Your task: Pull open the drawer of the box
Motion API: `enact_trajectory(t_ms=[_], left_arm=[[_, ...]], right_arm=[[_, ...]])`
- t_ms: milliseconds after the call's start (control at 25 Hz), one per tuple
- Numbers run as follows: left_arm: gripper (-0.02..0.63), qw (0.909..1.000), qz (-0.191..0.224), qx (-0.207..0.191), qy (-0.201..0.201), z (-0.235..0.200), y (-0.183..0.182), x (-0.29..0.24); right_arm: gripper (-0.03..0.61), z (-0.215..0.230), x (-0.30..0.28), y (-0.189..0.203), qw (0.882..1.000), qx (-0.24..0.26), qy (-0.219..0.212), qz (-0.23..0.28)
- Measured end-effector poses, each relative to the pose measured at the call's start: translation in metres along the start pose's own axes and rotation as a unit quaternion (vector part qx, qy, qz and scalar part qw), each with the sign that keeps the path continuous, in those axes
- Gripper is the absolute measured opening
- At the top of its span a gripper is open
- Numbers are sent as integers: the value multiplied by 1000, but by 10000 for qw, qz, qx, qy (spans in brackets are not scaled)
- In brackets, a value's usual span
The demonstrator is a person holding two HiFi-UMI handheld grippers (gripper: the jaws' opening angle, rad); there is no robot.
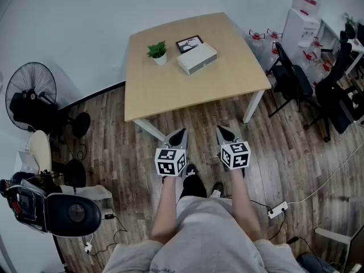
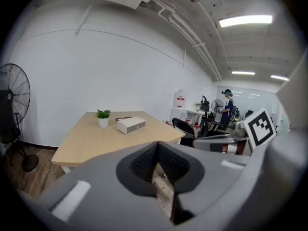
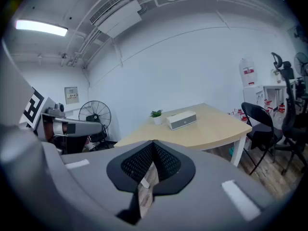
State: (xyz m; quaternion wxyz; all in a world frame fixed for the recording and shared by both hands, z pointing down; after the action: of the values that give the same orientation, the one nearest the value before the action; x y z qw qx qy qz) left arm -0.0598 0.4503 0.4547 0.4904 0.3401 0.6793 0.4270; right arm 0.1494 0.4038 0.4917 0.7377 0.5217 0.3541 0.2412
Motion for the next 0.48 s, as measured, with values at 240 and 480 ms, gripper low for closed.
enact_trajectory(t_ms=[240,480], left_arm=[[52,9990,-360,230,143,-4,-1,-5],[52,9982,-289,506,122,-13,-4,-11]], right_arm=[[2,18,2,-1,9983,315,462,-165],[2,21,2,-10,9995,-122,-4,287]])
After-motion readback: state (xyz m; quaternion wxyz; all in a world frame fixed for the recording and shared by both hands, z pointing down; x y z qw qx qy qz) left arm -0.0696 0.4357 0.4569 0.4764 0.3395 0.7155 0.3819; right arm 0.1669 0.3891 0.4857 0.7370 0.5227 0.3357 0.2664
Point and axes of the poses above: the fingertips, and each gripper's own axes: x backward along the fingers, z to its right, y out of its underside, the point moved 8 cm from there along x, backward along the fingers, and after that the axes turned 5 degrees about x, right-handed, at the moved point
